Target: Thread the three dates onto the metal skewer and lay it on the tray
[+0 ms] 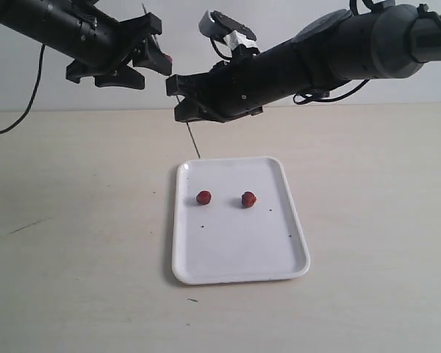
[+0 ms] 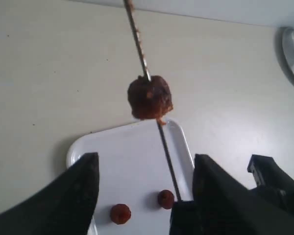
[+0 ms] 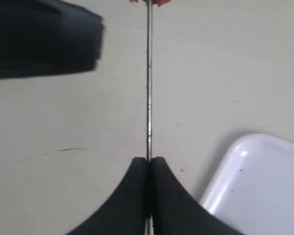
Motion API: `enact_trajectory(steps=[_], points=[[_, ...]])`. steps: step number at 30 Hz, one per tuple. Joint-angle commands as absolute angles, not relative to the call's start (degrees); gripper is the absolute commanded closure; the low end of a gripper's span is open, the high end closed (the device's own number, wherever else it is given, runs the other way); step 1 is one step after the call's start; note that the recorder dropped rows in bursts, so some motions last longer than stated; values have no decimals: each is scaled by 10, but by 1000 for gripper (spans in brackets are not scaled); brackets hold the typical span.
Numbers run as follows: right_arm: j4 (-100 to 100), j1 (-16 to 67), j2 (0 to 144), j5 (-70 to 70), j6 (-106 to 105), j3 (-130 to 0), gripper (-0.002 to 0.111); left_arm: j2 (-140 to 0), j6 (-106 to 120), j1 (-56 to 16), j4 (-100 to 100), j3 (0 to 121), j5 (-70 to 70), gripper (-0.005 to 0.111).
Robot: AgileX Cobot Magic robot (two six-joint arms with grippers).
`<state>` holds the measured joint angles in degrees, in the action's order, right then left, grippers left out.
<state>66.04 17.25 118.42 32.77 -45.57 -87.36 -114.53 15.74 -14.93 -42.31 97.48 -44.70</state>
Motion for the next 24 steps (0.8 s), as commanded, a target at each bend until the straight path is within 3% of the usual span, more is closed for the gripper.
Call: enact_trajectory(steps=[1,10,18,24], points=[[510,173,1173,301,-352,-879,108,-1125,214,-139,-425,974,-458,50],[151,151,1086,363,-73,-855,108,-1134,345,-149,-420,974,-513,50],[169,71,1012,370,-108,-763,108,-1182,399,-216,-386,974,-537,50],[198,42,1009,362,-167,-718,108,-1196,294,-285,-158,974,-504,50]])
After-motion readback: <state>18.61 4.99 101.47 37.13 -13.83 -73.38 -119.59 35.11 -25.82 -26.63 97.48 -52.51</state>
